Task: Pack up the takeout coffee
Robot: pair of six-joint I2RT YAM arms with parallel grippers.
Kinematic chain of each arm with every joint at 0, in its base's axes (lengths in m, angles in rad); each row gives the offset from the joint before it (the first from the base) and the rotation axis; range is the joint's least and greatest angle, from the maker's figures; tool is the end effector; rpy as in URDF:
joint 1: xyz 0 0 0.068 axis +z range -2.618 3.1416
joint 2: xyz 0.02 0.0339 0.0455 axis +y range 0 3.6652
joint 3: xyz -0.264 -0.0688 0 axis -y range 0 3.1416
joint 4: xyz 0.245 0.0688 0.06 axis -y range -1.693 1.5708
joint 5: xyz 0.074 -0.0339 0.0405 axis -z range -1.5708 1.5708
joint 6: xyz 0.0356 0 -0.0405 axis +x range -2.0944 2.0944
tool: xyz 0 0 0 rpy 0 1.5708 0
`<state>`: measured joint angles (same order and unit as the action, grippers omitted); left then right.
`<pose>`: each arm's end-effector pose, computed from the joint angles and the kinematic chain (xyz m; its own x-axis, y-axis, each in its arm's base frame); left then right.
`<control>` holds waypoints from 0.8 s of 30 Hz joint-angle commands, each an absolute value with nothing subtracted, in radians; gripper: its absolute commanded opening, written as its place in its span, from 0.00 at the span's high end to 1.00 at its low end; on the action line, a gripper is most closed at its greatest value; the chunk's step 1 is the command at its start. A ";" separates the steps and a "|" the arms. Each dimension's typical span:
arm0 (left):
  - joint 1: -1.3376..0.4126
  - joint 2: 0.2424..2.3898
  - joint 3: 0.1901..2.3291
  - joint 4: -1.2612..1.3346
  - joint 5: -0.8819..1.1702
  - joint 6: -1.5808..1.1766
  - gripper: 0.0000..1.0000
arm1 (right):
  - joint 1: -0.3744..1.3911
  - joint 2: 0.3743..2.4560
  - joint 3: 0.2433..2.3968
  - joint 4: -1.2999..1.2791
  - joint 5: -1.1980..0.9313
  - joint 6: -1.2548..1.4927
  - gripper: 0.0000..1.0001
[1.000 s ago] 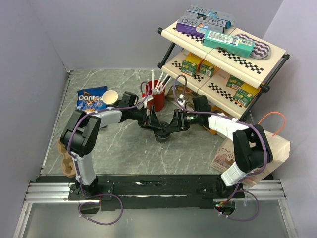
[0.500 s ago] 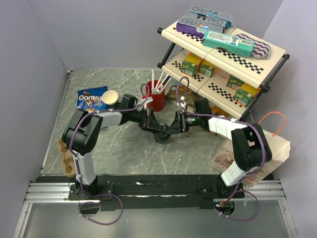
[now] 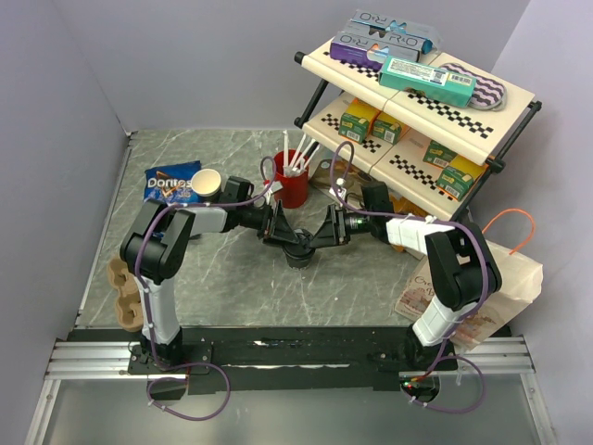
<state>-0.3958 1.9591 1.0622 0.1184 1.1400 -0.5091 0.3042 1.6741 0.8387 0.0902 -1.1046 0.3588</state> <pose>0.3409 -0.1775 0.1414 -0.9352 0.1702 -0.3107 0.3460 0.2506 -0.9041 0.2979 0.1269 0.1736 -0.8730 -0.1086 -0.4754 -0.4854 0.2887 0.8253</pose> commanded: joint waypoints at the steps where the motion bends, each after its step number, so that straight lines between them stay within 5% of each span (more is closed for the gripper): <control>1: -0.390 2.006 1.040 0.152 1.054 -0.450 0.08 | 0.318 1.744 0.778 0.083 -0.985 0.285 0.47; 24: -0.390 2.086 1.051 0.210 0.980 -0.356 0.11 | 0.397 1.720 0.730 0.121 -0.759 0.103 0.50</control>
